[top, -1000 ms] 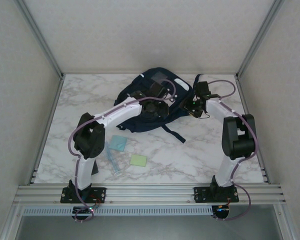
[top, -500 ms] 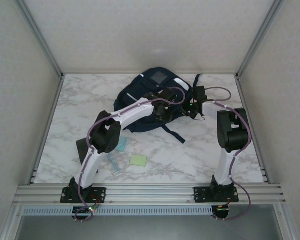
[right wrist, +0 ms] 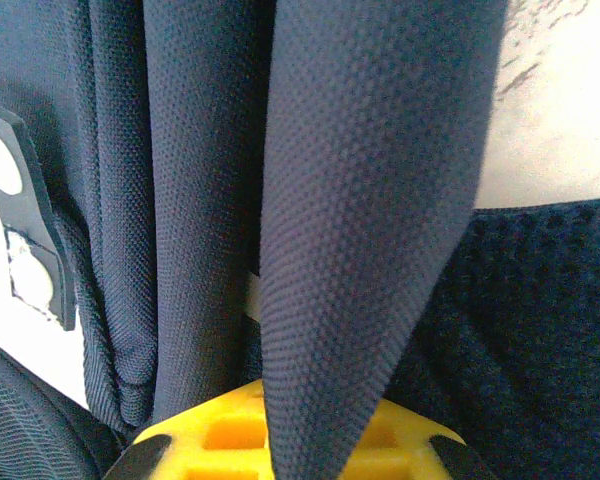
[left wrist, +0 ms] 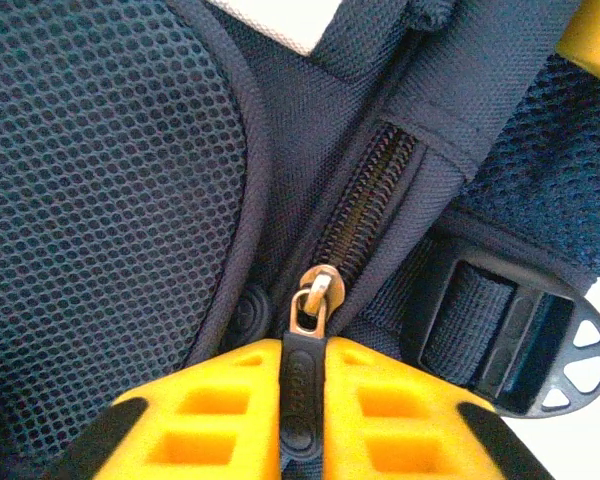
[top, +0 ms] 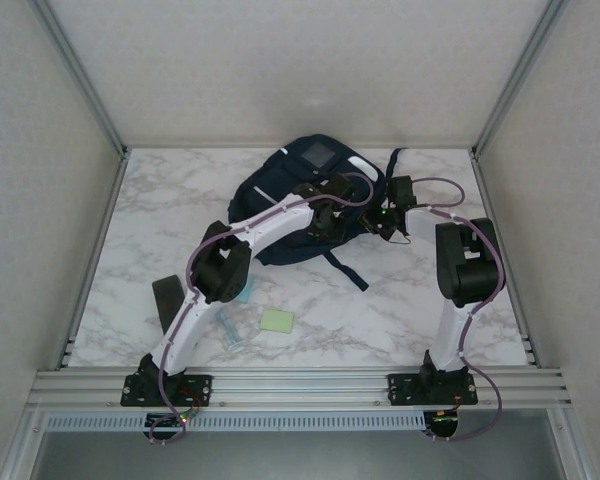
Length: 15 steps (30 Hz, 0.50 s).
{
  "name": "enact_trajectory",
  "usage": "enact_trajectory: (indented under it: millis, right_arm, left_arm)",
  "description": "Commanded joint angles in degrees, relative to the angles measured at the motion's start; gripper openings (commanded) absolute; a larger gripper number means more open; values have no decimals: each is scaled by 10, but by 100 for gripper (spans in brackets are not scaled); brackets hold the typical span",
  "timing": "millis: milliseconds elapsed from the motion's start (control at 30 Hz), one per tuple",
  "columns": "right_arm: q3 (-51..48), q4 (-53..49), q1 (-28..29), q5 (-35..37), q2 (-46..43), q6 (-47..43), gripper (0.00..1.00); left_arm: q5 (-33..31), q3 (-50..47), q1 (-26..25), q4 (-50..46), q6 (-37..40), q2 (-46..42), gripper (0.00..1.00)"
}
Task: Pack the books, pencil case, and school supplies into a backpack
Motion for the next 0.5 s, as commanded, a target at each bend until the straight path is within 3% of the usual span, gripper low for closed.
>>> enact_trajectory:
  millis: [0, 233, 467]
  right_arm:
    - [6, -40, 0, 28, -11, -12, 0]
    - [35, -49, -7, 113, 8, 11, 0]
    - [71, -65, -31, 142, 19, 19, 0]
  left_arm:
    - [-12, -23, 14, -16, -1, 14, 0]
    - [-7, -68, 15, -69, 27, -25, 0]
    - [-68, -189, 29, -109, 55, -103, 0]
